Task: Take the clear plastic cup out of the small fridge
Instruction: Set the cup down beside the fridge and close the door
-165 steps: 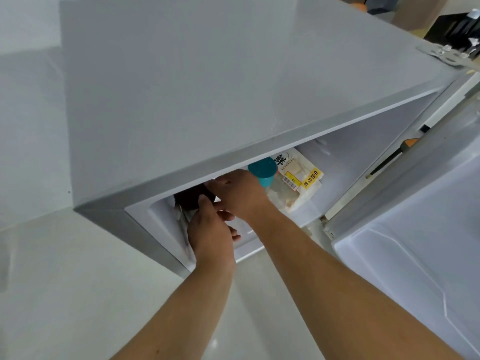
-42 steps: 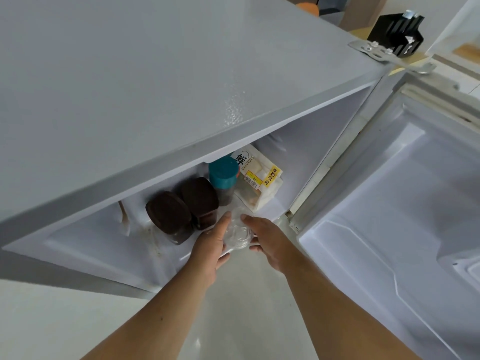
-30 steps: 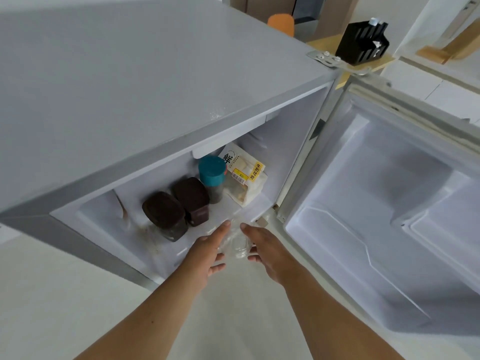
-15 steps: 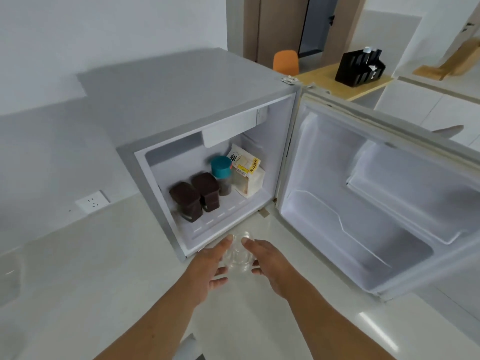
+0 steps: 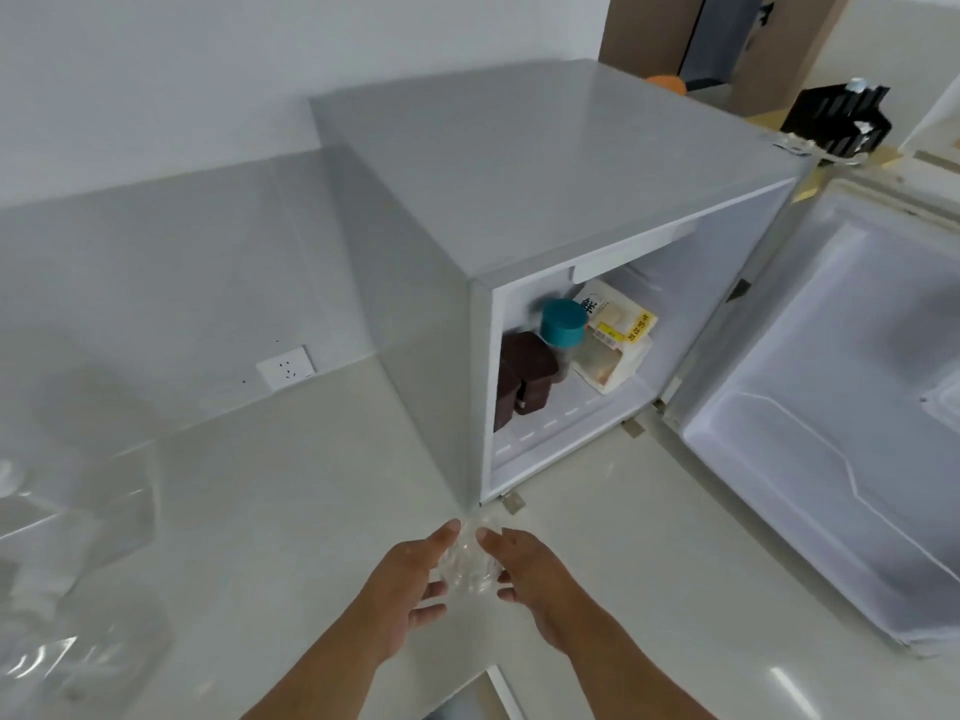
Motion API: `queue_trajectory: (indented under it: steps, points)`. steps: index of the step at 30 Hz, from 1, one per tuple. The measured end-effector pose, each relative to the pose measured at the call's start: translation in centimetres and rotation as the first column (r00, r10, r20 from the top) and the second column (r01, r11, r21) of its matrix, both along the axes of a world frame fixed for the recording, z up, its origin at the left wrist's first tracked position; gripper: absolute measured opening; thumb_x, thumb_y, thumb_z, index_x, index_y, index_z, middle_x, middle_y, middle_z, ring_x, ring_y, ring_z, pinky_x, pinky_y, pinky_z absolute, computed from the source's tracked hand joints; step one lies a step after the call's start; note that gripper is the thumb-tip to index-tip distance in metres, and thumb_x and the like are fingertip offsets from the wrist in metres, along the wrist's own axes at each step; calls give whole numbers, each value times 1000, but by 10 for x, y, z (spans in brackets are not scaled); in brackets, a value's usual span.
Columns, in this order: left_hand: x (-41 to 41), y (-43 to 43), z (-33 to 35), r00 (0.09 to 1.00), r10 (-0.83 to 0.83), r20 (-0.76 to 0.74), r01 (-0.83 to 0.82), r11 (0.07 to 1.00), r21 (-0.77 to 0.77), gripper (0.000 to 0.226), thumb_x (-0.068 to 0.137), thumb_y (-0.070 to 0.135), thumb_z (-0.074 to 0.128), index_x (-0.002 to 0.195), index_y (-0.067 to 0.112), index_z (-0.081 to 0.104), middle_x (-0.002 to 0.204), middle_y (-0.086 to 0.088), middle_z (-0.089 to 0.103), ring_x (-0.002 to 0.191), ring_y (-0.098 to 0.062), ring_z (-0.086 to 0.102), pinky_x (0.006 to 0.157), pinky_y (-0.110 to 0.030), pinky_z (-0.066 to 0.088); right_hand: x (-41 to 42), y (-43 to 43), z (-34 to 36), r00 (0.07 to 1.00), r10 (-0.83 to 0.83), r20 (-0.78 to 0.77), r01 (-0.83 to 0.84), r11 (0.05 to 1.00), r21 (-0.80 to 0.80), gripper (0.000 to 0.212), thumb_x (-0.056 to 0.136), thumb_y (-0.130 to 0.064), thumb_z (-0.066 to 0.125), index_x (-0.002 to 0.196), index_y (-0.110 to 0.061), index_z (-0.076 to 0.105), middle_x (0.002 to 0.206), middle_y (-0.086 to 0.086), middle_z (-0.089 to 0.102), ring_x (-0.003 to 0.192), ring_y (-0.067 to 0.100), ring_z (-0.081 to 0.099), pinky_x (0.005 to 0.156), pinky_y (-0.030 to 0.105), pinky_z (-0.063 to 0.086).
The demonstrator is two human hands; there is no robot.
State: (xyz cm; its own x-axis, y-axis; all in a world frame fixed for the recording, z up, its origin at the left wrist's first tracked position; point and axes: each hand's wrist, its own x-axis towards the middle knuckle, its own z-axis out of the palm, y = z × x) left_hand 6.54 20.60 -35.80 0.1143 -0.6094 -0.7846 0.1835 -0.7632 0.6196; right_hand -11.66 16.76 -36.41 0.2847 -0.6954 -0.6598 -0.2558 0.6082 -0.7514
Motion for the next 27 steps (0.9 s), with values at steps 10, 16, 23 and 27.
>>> queue_trajectory:
  steps: [10,16,23,27]
  points:
    - [98,-28,-38,998,55,2,-55,997,-45,61,68,71,80,109,26,73,115,0,74,106,-24,71,85,-39,60,109,-25,-30,995,-91,-50,92,996,16,82,86,-62,74,152,-22,48,141,2,62,126,21,61,115,47,45]
    - [111,-46,-51,999,-10,50,13,999,-44,50,61,77,74,89,36,81,95,8,80,101,-20,73,90,-44,61,123,-36,-42,989,-138,-62,139,990,14,106,71,-70,73,159,-25,37,144,3,57,130,24,56,118,50,41]
    - [113,-51,-49,988,-4,156,10,999,-32,56,73,71,76,110,29,72,113,2,72,102,-21,69,83,-43,62,125,-38,-44,982,-148,-119,148,989,-7,90,86,-59,75,160,-25,37,139,4,58,125,24,59,114,47,46]
    - [113,-44,-39,969,37,245,-19,997,-74,59,72,71,77,110,27,68,111,-5,68,96,-24,67,68,-35,58,112,-33,-27,979,-139,-147,136,990,-30,82,81,-65,72,149,-25,51,137,3,62,121,22,61,111,46,48]
